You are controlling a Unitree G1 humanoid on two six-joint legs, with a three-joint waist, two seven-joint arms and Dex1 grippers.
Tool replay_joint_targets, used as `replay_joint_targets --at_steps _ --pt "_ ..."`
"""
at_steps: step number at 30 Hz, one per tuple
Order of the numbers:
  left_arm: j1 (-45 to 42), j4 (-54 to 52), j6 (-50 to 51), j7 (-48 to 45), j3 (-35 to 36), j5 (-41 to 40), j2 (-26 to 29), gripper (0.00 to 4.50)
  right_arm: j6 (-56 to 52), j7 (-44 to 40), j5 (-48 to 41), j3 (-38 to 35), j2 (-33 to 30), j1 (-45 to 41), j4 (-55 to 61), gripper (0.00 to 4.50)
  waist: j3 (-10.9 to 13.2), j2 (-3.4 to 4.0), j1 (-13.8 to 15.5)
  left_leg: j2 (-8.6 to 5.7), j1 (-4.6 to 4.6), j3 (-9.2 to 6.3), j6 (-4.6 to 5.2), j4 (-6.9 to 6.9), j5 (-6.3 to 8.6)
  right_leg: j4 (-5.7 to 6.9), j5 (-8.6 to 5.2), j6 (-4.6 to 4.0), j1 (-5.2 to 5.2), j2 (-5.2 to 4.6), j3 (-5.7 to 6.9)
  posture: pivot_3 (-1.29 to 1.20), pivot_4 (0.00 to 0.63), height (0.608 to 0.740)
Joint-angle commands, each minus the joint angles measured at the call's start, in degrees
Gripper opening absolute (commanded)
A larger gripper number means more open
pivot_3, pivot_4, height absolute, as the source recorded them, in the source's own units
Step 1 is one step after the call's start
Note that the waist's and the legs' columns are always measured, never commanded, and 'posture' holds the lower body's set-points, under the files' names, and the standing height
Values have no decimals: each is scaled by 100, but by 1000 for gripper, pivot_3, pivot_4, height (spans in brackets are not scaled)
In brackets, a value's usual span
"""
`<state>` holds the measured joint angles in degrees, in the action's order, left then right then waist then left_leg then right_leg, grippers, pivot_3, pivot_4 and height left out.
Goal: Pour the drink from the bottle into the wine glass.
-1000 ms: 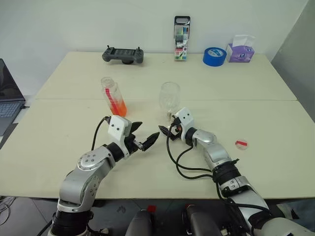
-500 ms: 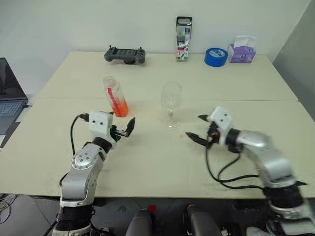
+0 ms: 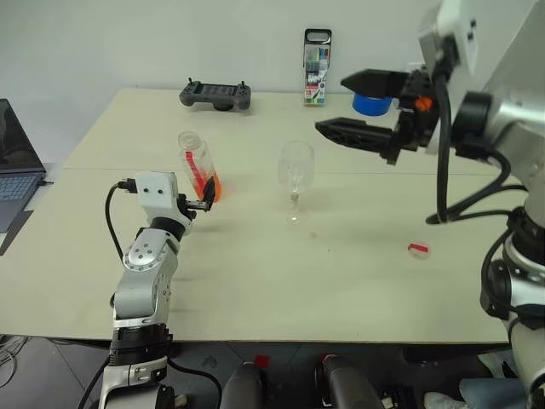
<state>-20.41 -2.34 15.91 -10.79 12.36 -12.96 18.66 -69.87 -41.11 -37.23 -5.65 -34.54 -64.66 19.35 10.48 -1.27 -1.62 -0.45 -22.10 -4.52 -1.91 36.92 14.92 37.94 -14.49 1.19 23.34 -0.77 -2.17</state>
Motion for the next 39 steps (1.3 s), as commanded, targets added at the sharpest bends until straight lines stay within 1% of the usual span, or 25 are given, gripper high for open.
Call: replay_joint_targets --at_steps 1,6,11,15,27,30,36,37,39 --pt "-346 133 -113 -37 120 -57 60 4500 128 127 163 258 15 -367 -399 4462 0 0 1 -1 -7 -1 0 0 0 -5 0 0 2 -2 0 0 150 740" --pt "-800 631 -226 -74 6 77 63 4500 399 103 283 533 -34 -283 -474 4462 0 -1 16 -15 -43 -4 -1 8 -1 -5 2 4 30 -19 3 0 150 740" --pt "-1202 1153 -383 -50 -24 229 92 4500 449 133 284 615 -92 -181 -370 4462 0 -1 15 -16 -81 5 -2 10 -2 7 7 11 78 -24 3 0 150 740" --pt "-1542 1724 -712 -194 -186 361 55 4500 536 152 352 671 -179 24 -294 4462 0 -1 19 -15 -81 3 -1 9 -2 8 7 11 80 -25 4 0 150 740" --pt "-2263 3086 -1620 -9 -288 661 -26 4500 459 473 436 524 -192 366 -114 4462 0 -1 14 -16 -81 7 -1 12 -2 13 8 12 82 -25 6 0 150 740" --pt "-2354 3326 -1789 56 -268 716 -13 3905 344 595 380 459 -170 448 27 4500 0 -1 14 -16 -81 7 -1 12 -2 13 8 12 82 -25 5 0 150 740" --pt "-2462 3615 -1962 172 -227 763 56 1990 70 860 257 279 -103 554 352 4500 -1 -1 15 -17 -81 6 -1 13 -2 17 9 12 82 -25 5 0 150 740" --pt "-2481 3646 -1983 168 -222 760 64 1784 34 905 241 255 -85 565 392 4500 -1 -1 14 -16 -81 6 0 13 -2 17 9 13 82 -25 6 0 150 740" --pt "-2638 3635 -2046 113 -219 711 50 1733 -11 1102 217 44 -84 804 733 4500 -2 -3 15 -17 -81 5 0 13 -2 17 9 13 81 -25 6 0 150 740"
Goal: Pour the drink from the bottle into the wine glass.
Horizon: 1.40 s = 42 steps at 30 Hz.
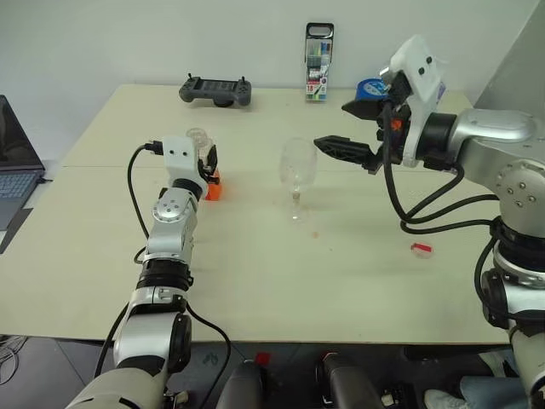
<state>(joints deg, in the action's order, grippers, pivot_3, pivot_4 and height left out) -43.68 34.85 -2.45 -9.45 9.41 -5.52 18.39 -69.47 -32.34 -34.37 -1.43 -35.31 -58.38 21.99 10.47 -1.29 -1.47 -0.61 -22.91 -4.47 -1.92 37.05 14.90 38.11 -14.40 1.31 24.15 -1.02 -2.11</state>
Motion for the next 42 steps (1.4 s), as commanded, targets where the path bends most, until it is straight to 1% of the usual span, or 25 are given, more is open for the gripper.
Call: replay_joint_targets --at_steps 1,4,5,7,9,14,18,23,28,35,42 --pt "-403 -132 -233 -88 50 -59 59 1733 -55 349 -79 -516 0 367 692 4500 -1 -2 1 0 0 0 0 1 0 -1 0 0 0 0 1 0 150 740" --pt "-672 -246 -337 -225 -144 50 14 1733 470 595 2 -871 81 1168 1466 4500 -1 -6 51 -1 -10 -4 0 3 0 -5 0 0 0 0 4 0 150 740" --pt "-817 -233 -382 -240 -308 211 -20 1733 750 704 32 -1004 202 1548 1855 4500 -1 -5 60 -2 -15 -1 0 3 0 -9 0 1 0 0 5 0 150 740" --pt "-1023 -212 -523 -230 -548 462 -72 1733 740 968 -134 -1154 450 2078 2454 4500 -1 -7 100 -6 -14 2 0 2 0 -4 -1 2 3 0 6 0 150 740" --pt "-1127 -169 -660 -284 -671 584 -54 1733 668 1112 -340 -1177 633 2373 2763 4500 -1 -7 117 -7 -13 6 0 3 0 -1 -2 5 3 0 5 0 150 740" --pt "-1345 56 -1512 -698 -1157 1099 292 1733 1077 1309 -87 -783 657 3285 3236 4500 -1 -7 55 -8 7 14 2 4 -1 5 2 11 -5 2 -13 0 150 740" --pt "-1680 420 -2244 -739 -1486 1609 596 1732 1539 1206 237 -461 410 3889 3206 4500 -1 -7 13 -7 7 19 7 6 -6 12 2 11 -4 31 -8 0 150 740" --pt "-1967 849 -3066 -558 -1907 2280 795 1725 2138 1440 854 -89 459 4220 2916 4500 -2 -8 -5 -9 7 20 8 13 -7 21 1 13 -8 37 -6 0 150 740" --pt "-2086 1098 -3474 -512 -2112 2573 794 1725 2415 1501 1143 153 531 4342 2772 4500 -1 -9 -5 -12 8 26 8 26 -7 44 -1 17 -4 35 -13 0 150 740" --pt "-2204 1230 -3889 -123 -2341 3218 1064 1725 2529 1545 1276 61 606 4421 2650 4500 0 -10 -9 -4 4 19 9 78 -6 82 -2 18 -5 49 -9 0 150 740" --pt "-2438 1512 -4176 369 -2522 3768 1338 1725 2538 1510 1325 45 628 4397 2586 4500 0 -10 -10 -4 3 20 10 84 -5 84 -2 18 -6 51 -9 0 150 740"
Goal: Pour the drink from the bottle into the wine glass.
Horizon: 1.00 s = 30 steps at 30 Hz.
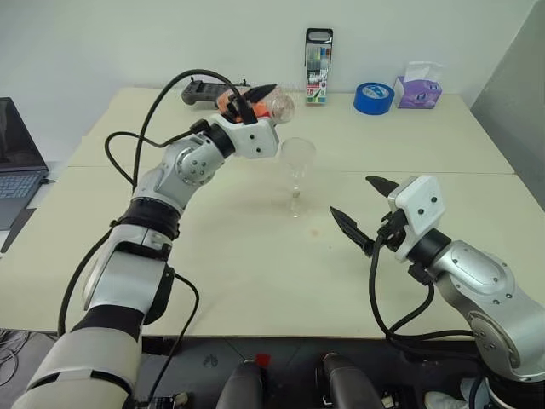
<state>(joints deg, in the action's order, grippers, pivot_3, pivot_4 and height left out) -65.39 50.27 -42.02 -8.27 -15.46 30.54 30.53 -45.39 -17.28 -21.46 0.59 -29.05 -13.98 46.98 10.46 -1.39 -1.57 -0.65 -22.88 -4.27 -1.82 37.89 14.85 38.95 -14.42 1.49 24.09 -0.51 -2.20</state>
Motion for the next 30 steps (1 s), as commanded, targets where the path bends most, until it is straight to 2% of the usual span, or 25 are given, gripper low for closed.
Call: replay_joint_targets --at_steps 1,20,30 --pt "-290 0 -254 294 -61 208 143 1725 133 1 39 -155 1 -44 81 4500 0 0 0 0 -1 0 0 0 0 0 0 0 0 0 0 0 150 740" --pt "-923 780 -690 1344 -862 1430 366 1724 120 -98 62 -133 -101 -279 -90 4500 0 0 -6 0 0 2 0 2 0 2 0 0 0 0 0 0 150 740" --pt "-1052 994 -576 1588 -1052 1563 358 1714 88 -168 55 -126 -195 -322 -104 4500 0 0 -6 0 -1 2 0 3 0 2 0 0 1 0 1 0 150 740"
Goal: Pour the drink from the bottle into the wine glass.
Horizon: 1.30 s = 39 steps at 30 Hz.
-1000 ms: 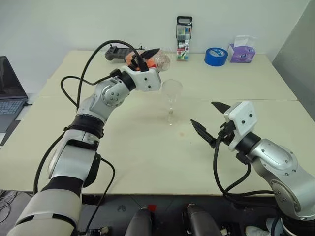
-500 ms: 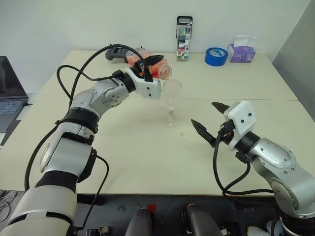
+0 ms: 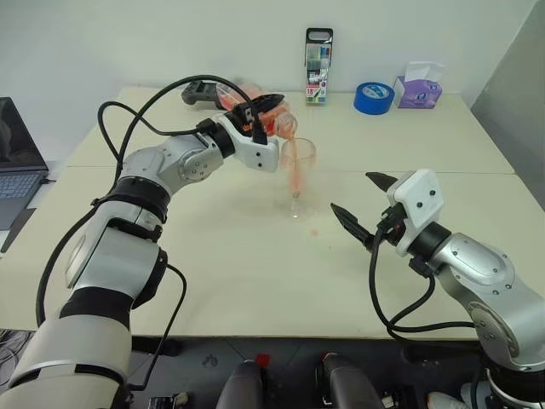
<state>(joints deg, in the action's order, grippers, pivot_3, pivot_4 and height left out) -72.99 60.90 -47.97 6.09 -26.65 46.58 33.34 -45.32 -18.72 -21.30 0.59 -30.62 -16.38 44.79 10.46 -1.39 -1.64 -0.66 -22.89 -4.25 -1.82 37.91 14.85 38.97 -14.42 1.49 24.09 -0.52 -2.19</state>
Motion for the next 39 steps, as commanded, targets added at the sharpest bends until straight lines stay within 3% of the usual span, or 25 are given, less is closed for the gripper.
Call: replay_joint_targets --at_steps 1,39 --pt "-296 -45 42 152 70 -65 68 1713 82 -32 37 -121 -46 -84 116 4500 0 0 0 0 0 0 0 0 0 0 0 0 0 0 0 0 150 740" --pt "-415 89 -75 294 -77 11 -25 1712 -16 -220 24 2 -133 -72 65 4500 0 0 0 0 0 1 0 3 0 3 1 -1 0 0 0 0 150 740"
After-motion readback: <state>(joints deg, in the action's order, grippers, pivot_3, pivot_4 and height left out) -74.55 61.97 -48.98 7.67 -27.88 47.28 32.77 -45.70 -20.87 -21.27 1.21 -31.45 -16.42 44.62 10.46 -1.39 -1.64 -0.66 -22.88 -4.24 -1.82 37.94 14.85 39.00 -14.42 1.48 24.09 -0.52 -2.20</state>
